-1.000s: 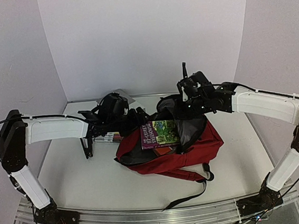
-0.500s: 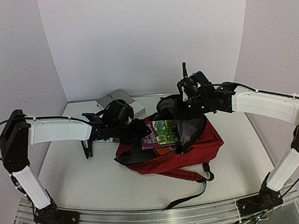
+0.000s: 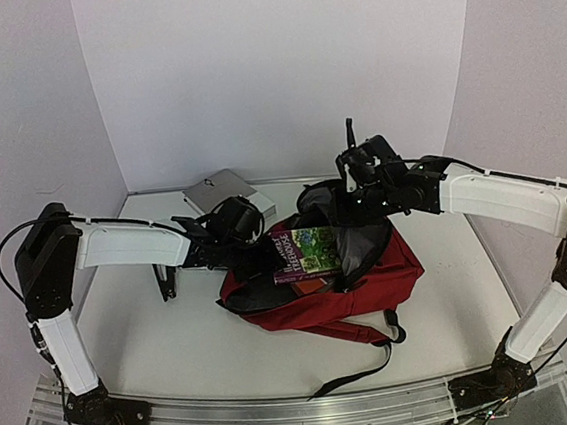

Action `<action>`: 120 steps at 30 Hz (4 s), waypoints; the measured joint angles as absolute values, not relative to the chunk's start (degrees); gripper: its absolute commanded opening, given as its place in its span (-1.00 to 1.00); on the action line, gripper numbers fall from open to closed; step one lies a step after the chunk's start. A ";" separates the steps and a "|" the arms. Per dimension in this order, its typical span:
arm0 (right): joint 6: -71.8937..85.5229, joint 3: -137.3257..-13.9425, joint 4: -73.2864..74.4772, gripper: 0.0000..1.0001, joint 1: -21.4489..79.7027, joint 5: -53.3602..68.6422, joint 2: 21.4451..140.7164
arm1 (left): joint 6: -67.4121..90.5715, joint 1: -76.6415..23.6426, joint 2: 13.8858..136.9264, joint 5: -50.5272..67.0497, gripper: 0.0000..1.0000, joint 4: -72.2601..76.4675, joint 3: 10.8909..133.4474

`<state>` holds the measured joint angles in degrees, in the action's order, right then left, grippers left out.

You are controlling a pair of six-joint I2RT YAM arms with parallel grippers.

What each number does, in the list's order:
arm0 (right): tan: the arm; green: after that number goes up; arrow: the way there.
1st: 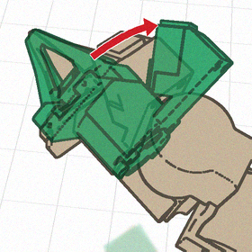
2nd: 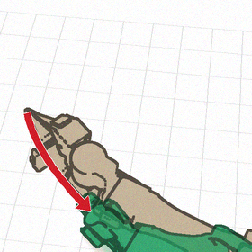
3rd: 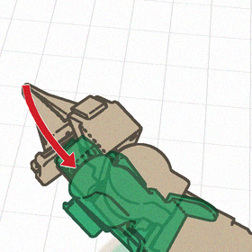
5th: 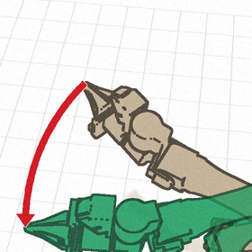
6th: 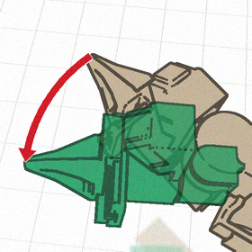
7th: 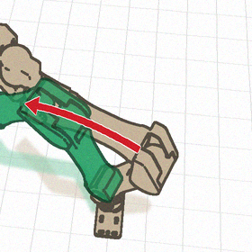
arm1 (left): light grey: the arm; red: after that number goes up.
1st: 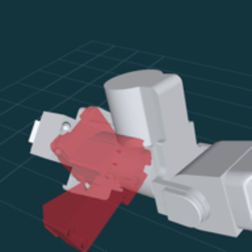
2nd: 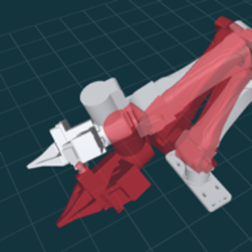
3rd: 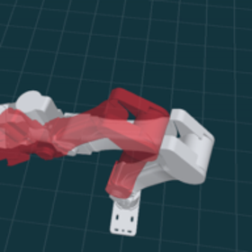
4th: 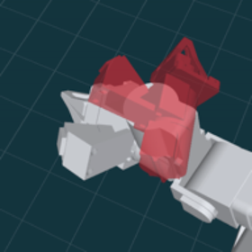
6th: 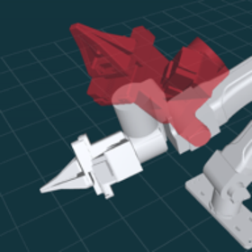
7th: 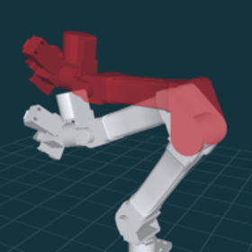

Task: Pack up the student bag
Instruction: Place the book in the student bag, then pick up the book from the center of the board.

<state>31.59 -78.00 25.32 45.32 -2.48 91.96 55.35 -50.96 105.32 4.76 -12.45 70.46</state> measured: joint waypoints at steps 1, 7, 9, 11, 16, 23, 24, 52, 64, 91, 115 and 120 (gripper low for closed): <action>31.59 -78.00 25.32 -1.00 45.32 -2.48 91.96 | 55.27 -51.06 105.71 5.14 -0.40 -12.45 71.08; 31.59 -78.00 25.30 -1.00 45.30 -2.50 91.96 | 54.45 -52.58 111.22 7.75 -0.49 -11.84 77.91; 31.59 -77.97 25.28 -1.00 45.30 -2.49 91.96 | 54.05 -53.27 112.95 8.26 -0.50 -11.67 80.05; 31.58 -77.97 25.26 -1.00 45.30 -2.48 91.96 | 53.78 -53.80 114.51 8.89 -0.51 -11.53 82.00; 31.58 -77.86 25.15 -1.00 45.30 -2.48 91.96 | 53.45 -54.28 116.86 9.67 -0.51 -11.08 84.68; 31.59 -77.64 24.82 -1.00 45.31 -2.50 91.90 | 52.48 -54.22 117.58 10.12 -0.25 -9.58 85.22; 31.59 -77.58 24.79 -1.00 45.32 -2.50 91.83 | 52.17 -54.21 117.38 9.86 -0.18 -9.19 84.97; 36.73 -64.53 19.41 0.35 45.47 -4.86 87.37 | 48.03 -19.28 99.99 21.51 0.34 -10.59 71.01; 38.11 -62.59 18.87 0.33 45.47 -3.84 85.69 | 47.83 -12.89 119.12 27.72 -0.06 -6.49 81.38; 41.06 -56.07 17.14 0.23 45.47 -3.14 79.88 | 49.48 -12.91 132.78 33.18 -0.58 -6.32 94.58; 41.85 -55.48 17.10 0.22 45.47 -3.14 78.19 | 49.04 -12.82 122.87 30.91 -1.00 -8.08 91.58; 41.85 -55.48 17.09 0.22 45.47 -3.11 78.19 | 48.01 -12.43 113.26 30.12 -1.00 -8.52 87.72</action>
